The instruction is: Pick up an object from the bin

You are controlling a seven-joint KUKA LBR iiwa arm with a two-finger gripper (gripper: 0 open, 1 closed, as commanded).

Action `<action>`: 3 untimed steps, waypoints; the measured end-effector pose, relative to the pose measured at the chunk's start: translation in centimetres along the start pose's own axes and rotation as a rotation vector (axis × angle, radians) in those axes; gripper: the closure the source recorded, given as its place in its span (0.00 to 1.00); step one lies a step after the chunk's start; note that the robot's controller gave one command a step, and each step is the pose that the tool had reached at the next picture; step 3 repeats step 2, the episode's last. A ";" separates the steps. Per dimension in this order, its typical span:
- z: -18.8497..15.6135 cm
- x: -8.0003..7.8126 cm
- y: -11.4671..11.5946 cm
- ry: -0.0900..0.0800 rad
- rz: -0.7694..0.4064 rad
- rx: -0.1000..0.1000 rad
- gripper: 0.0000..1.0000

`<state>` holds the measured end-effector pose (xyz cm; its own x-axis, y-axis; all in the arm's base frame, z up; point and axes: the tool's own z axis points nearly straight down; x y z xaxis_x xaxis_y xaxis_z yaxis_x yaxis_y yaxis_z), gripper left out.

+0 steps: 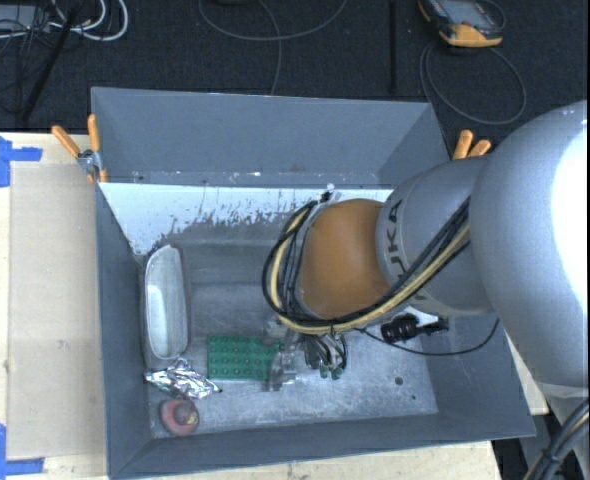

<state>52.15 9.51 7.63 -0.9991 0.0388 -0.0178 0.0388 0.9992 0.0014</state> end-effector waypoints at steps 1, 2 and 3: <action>-1.7 1.3 -0.8 0.019 0.104 0.002 1.00; -13.6 1.2 -0.9 0.011 0.091 0.000 1.00; -13.6 1.2 -0.9 0.011 0.091 0.000 1.00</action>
Offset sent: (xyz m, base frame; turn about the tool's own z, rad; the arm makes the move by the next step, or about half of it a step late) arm -0.0137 -0.0074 0.0169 0.1049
